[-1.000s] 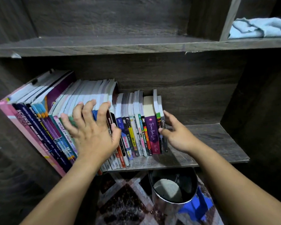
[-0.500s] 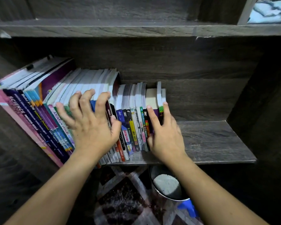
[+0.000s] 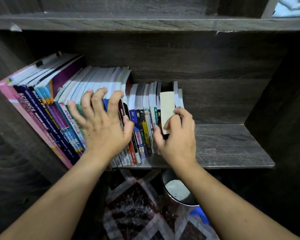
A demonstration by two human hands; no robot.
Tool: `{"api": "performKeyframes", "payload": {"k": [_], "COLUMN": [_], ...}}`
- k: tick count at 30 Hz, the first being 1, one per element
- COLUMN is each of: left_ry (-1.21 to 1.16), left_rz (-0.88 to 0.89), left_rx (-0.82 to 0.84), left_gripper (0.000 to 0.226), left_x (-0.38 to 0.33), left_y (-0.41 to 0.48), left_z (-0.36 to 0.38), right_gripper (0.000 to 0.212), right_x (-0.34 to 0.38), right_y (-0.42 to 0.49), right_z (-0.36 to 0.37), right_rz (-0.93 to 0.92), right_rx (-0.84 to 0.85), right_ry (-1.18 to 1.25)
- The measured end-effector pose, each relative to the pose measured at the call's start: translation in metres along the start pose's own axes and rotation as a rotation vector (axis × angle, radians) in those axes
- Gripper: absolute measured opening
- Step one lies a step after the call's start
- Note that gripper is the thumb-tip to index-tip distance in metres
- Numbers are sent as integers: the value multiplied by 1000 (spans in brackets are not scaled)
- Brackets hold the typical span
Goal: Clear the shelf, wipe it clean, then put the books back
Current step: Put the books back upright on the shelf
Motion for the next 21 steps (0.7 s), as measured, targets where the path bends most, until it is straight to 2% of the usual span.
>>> {"api": "performKeyframes", "payload": {"k": [4, 6, 10, 11, 18, 21], "left_ry": [-8, -9, -17, -17, -22, -18], "left_rz": [1, 1, 1, 1, -10, -10], "left_rx": [1, 6, 14, 14, 17, 33], "left_gripper": [60, 60, 61, 61, 60, 61], "left_x": [0, 0, 1, 1, 0, 0], "left_y": [1, 0, 0, 0, 0, 0], "left_z": [0, 0, 0, 0, -2, -2], "right_gripper": [45, 48, 38, 35, 25, 28], "right_x": [-6, -2, 12, 14, 12, -3], "right_y": [10, 13, 19, 22, 34, 40], "right_z": [6, 0, -38, -47, -83, -85], "right_rz": [106, 79, 12, 17, 144, 192], "right_rx": [218, 244, 78, 84, 349, 383], "right_ry": [-83, -149, -186, -196, -368, -424]}}
Point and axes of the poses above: each hand's wrist, its own y-axis towards the middle knuckle, its own z-axis out of the palm, x = y × z, the point moved 8 cm from there along y, towards the middle knuckle
